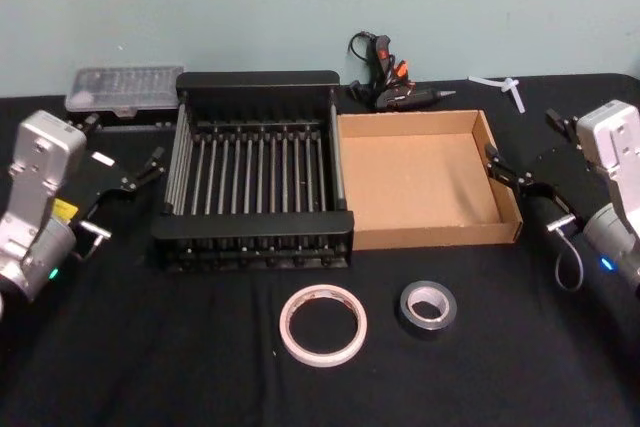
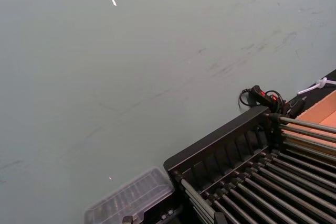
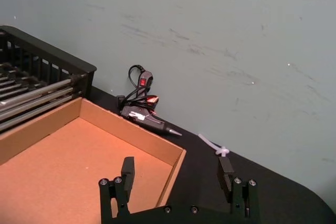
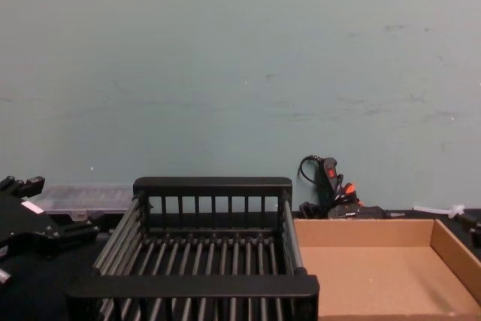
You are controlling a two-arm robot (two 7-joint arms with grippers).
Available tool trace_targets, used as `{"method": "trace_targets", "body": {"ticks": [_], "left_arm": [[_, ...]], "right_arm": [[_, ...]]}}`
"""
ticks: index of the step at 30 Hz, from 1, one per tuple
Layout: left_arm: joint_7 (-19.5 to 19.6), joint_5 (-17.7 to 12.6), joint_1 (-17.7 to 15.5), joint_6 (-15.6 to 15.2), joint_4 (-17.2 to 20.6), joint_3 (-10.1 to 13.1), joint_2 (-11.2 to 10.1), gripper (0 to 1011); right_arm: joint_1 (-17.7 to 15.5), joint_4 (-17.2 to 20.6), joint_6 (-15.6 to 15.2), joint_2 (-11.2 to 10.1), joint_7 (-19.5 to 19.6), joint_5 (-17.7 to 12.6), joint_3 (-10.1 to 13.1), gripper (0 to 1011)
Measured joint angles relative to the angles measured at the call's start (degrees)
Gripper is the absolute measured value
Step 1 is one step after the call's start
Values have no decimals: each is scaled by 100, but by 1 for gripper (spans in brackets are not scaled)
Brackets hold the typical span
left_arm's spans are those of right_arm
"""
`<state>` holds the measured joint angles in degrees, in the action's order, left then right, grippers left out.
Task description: Pick up the white tape and place it into the black box , Pick up the silver tape and place it into the brown box.
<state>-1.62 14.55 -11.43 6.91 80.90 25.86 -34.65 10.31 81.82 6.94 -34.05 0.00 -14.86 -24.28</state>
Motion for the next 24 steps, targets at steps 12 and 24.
{"method": "trace_targets", "body": {"ticks": [12,24], "left_arm": [[0,0,0,0,0,0,0,1001],[0,0,0,0,0,0,0,1001]], "right_arm": [[-475,618,-254,-6,-130,-216,274,1002],[-1039,1422,-723,-16,-195,-490,548,1002]]}}
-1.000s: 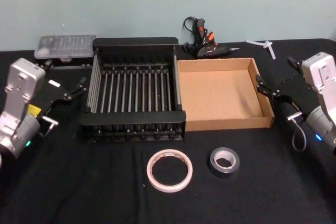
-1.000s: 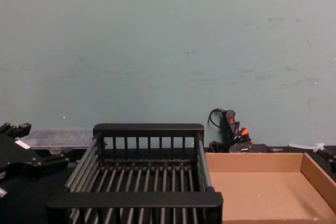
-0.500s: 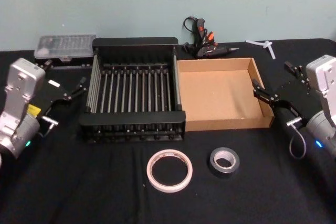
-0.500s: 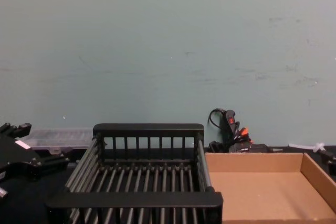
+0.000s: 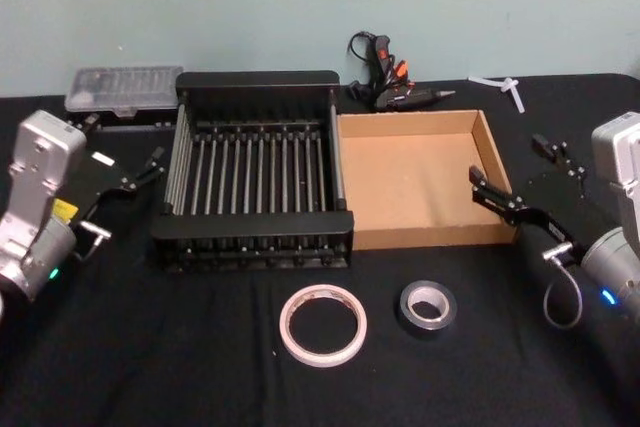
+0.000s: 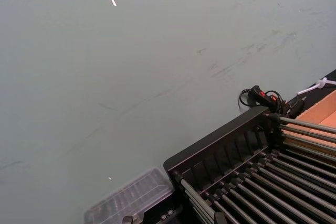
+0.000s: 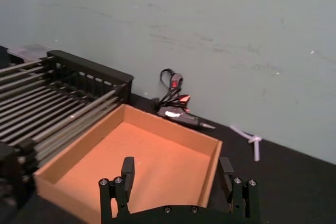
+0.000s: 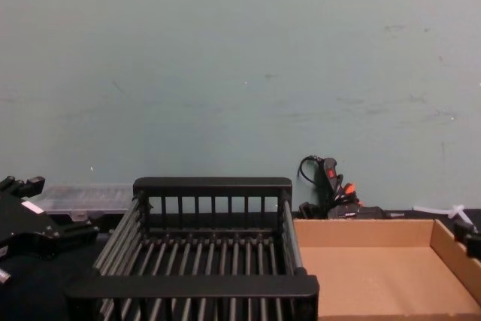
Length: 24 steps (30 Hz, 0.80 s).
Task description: Pick up the white tape and place it into the black box , Pick up the silver tape and place it into the brown box.
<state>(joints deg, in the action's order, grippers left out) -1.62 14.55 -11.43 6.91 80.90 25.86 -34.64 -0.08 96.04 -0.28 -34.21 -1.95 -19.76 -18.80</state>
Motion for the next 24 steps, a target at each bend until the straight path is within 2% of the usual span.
{"method": "trace_targets", "body": {"ticks": [11,18,21,24], "left_arm": [[0,0,0,0,0,0,0,1001],[0,0,0,0,0,0,0,1001],[0,0,0,0,0,0,0,1001],[0,0,0,0,0,0,0,1002]], "right_arm": [[-586,876,-1113,-49,-113,-416,249,1002],[-834,1212,-1603,-95,-217,-579,353,1003],[-960,1383,-2009,-117,-247,-690,409,1002],[-1020,1458,-2232,-114,-258,-750,437,1002]]}}
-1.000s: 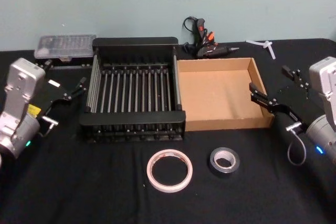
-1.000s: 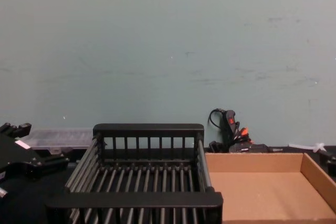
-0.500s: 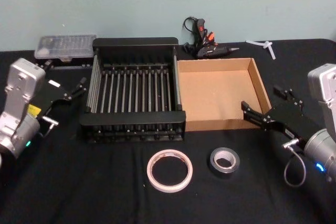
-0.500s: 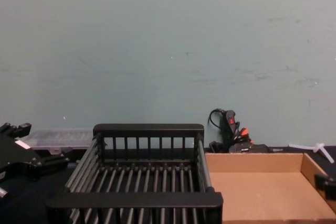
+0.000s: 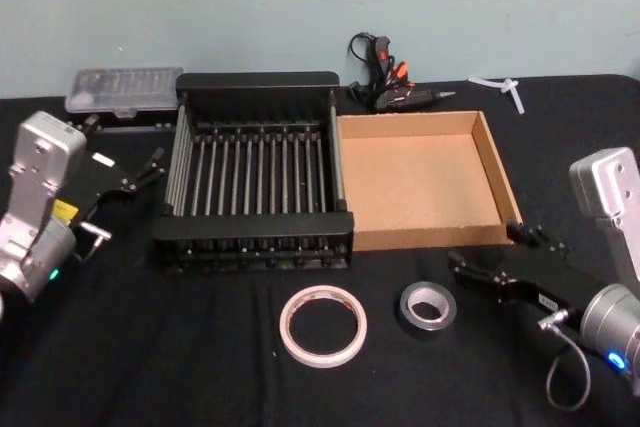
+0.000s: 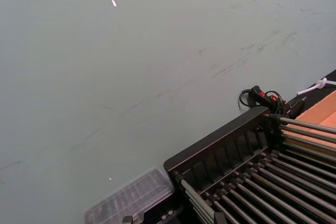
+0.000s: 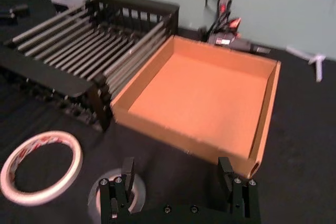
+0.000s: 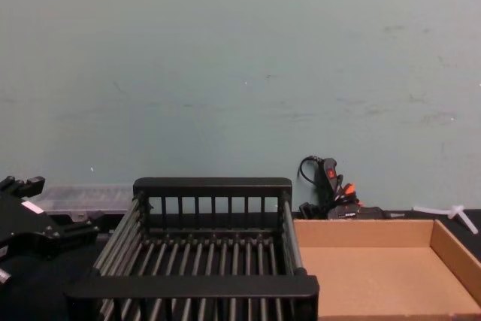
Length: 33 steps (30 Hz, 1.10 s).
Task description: Pick up the white tape and place it into the black box , Pick up the silver tape and place it into the brown box.
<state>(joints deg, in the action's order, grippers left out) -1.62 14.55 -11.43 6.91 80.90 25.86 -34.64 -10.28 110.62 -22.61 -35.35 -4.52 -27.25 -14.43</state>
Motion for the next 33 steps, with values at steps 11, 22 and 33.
{"method": "trace_targets", "body": {"ticks": [11,22,33], "left_arm": [[0,0,0,0,0,0,0,1001],[0,0,0,0,0,0,0,1001],[0,0,0,0,0,0,0,1001]], "right_arm": [[-92,108,-569,64,-118,-59,50,1002],[104,-98,-866,138,-328,103,-70,1002],[411,-420,-976,291,-518,309,-216,1002]]}}
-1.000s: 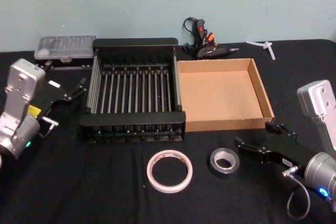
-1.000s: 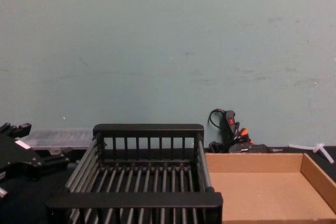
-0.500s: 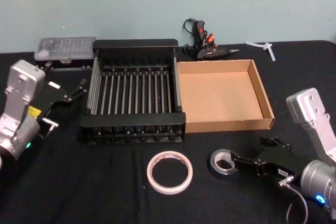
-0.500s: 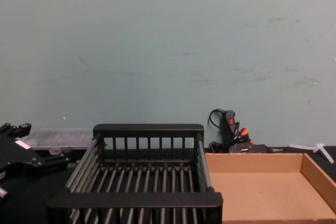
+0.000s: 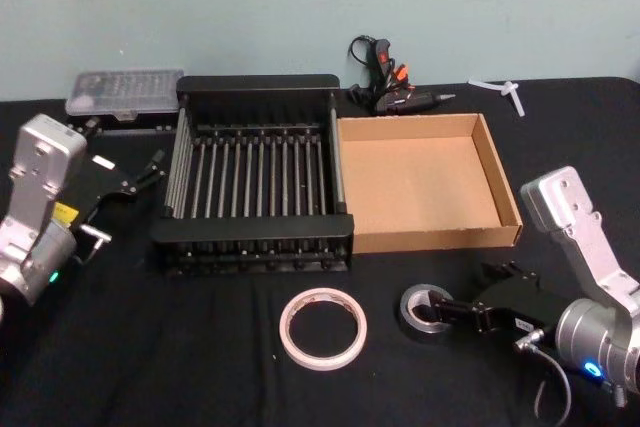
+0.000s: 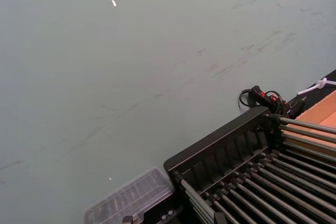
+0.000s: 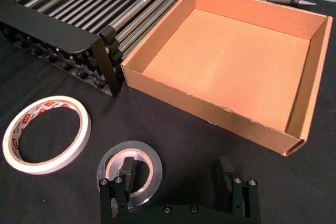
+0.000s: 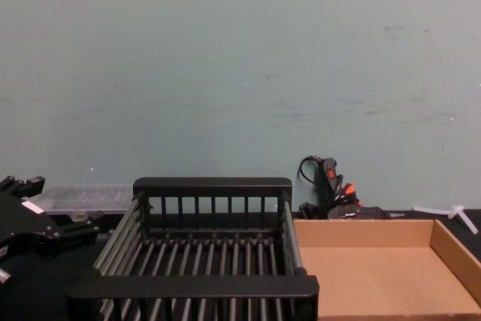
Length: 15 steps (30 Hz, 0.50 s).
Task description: Pick up the white tape and place it into the black box , Pick up the silver tape and place it into the brown box.
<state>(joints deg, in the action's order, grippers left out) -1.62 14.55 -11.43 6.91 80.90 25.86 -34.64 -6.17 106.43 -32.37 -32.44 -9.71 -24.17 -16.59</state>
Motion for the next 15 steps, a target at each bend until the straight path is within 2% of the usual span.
{"method": "trace_targets", "body": {"ticks": [15], "left_arm": [[0,0,0,0,0,0,0,1001]], "right_arm": [[282,-277,-127,189,-229,255,-116,1002]]}}
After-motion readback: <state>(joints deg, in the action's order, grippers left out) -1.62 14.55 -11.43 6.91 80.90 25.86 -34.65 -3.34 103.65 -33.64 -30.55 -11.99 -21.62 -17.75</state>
